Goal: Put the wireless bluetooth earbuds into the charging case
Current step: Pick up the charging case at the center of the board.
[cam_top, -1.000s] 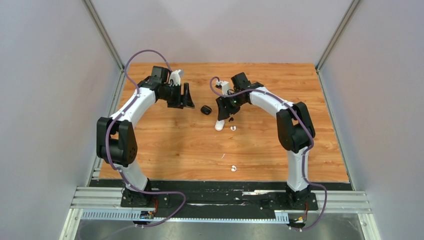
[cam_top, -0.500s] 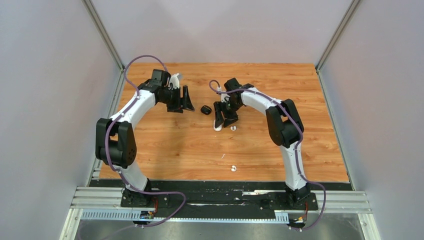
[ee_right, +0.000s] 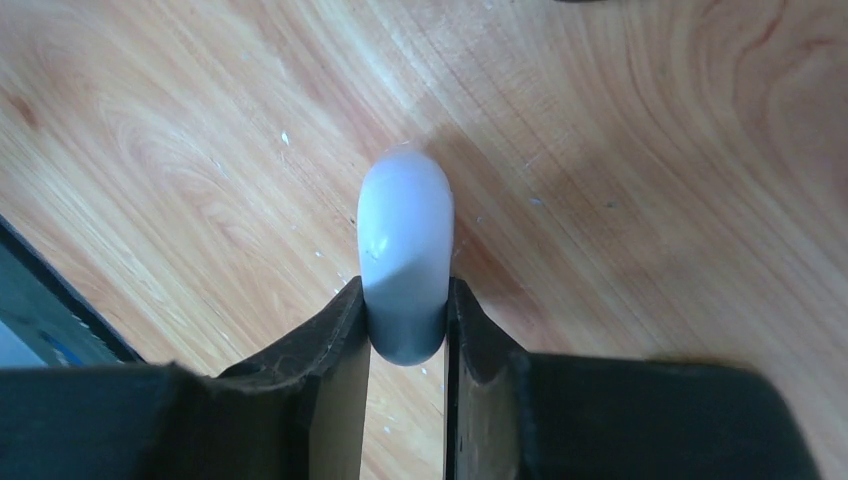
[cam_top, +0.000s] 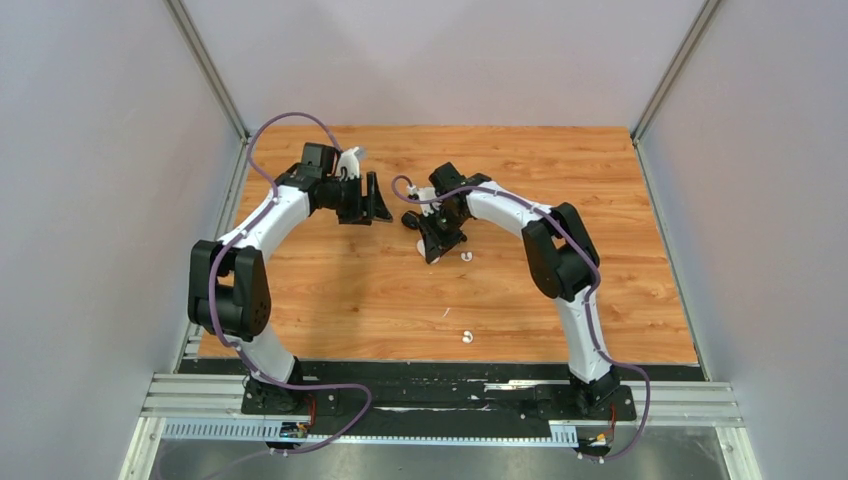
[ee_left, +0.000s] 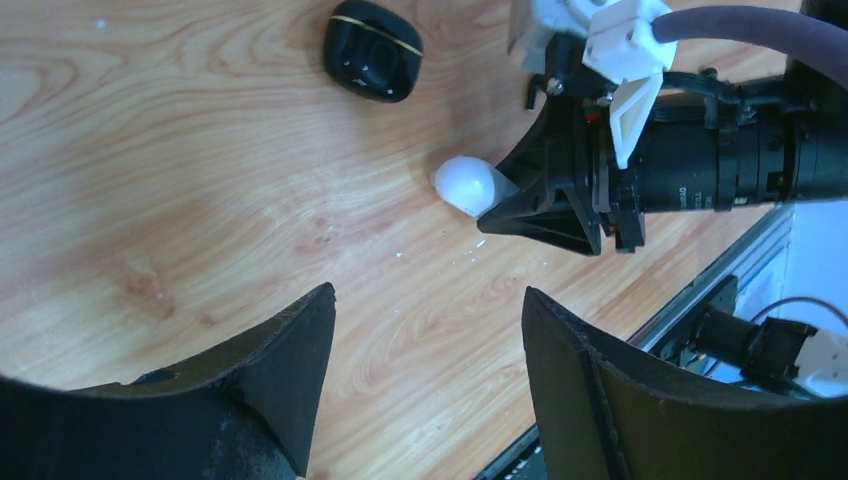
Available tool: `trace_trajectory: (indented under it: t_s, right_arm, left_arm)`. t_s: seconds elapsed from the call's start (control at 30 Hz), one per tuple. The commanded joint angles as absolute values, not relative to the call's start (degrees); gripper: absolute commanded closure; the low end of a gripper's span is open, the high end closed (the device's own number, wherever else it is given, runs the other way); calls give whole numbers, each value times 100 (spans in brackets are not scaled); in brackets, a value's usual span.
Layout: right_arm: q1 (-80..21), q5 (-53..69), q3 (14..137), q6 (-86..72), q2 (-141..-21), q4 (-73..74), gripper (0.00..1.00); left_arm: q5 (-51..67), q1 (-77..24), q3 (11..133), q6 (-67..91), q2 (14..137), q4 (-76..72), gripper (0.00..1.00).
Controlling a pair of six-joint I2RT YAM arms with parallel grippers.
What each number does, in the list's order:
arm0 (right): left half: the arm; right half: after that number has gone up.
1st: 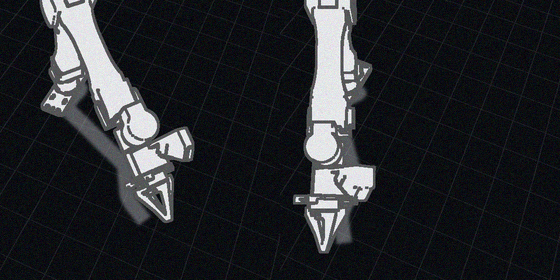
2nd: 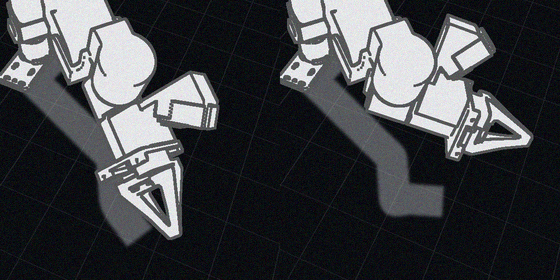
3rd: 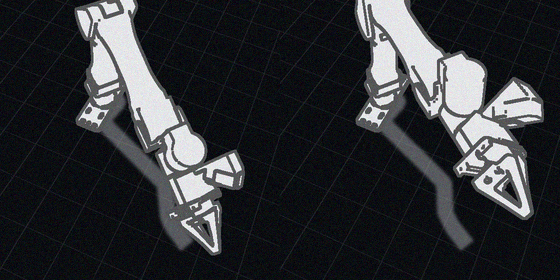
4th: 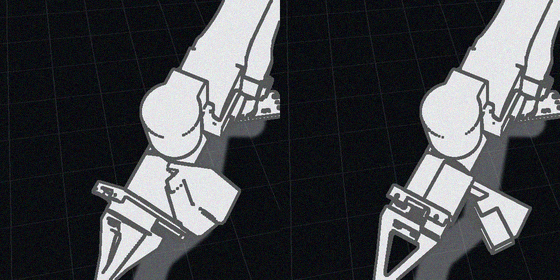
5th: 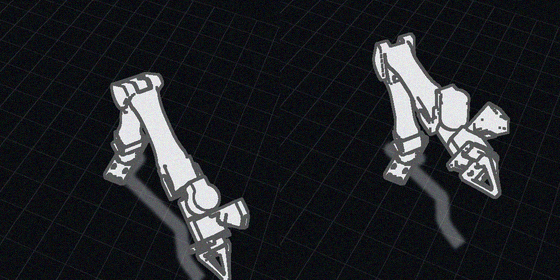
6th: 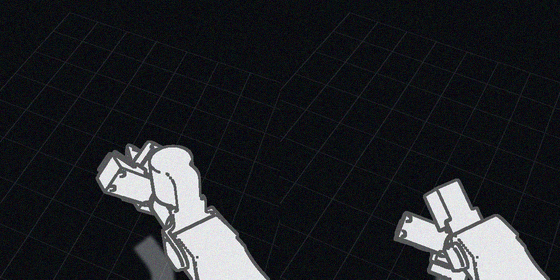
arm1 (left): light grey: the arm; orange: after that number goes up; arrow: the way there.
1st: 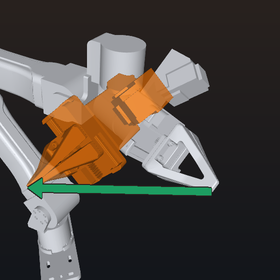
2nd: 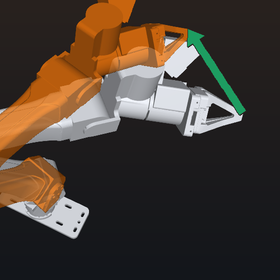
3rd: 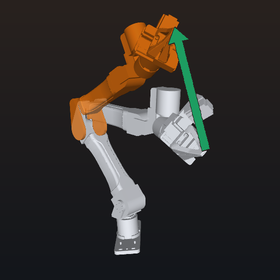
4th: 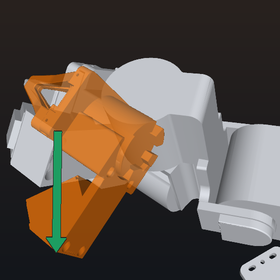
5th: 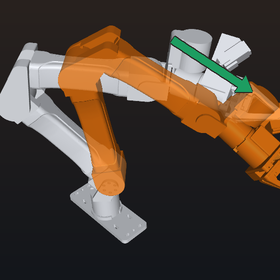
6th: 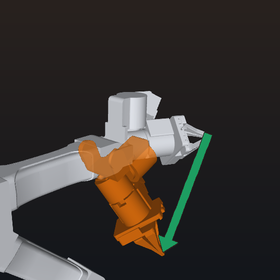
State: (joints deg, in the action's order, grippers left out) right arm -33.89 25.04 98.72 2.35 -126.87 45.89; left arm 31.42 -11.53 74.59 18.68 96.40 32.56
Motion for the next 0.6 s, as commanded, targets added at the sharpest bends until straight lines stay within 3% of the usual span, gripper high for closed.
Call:
trace_trajectory:
  t_s: [0.0,0.13,0.2,0.37,0.57]
  right_arm:
    - [-3278,3028,10106,2057,-12141,4829,100]
    - [-2945,4911,10146,4192,-11329,5436,100]
    - [-2877,5139,10082,4997,-10940,5641,100]
    - [-2874,5093,10169,6019,-10422,5935,100]
    - [-2884,5046,10600,6143,-10397,6194,100]
  left_arm:
    - [4126,-1106,6915,1220,9068,2025,25]
    - [5701,-1069,5923,187,8121,356,22]
    - [6226,-1106,5670,-390,7752,-82,21]
    - [6562,-1418,6343,-2271,7836,1502,23]
    - [6427,-1669,6797,-2495,8205,1379,28]
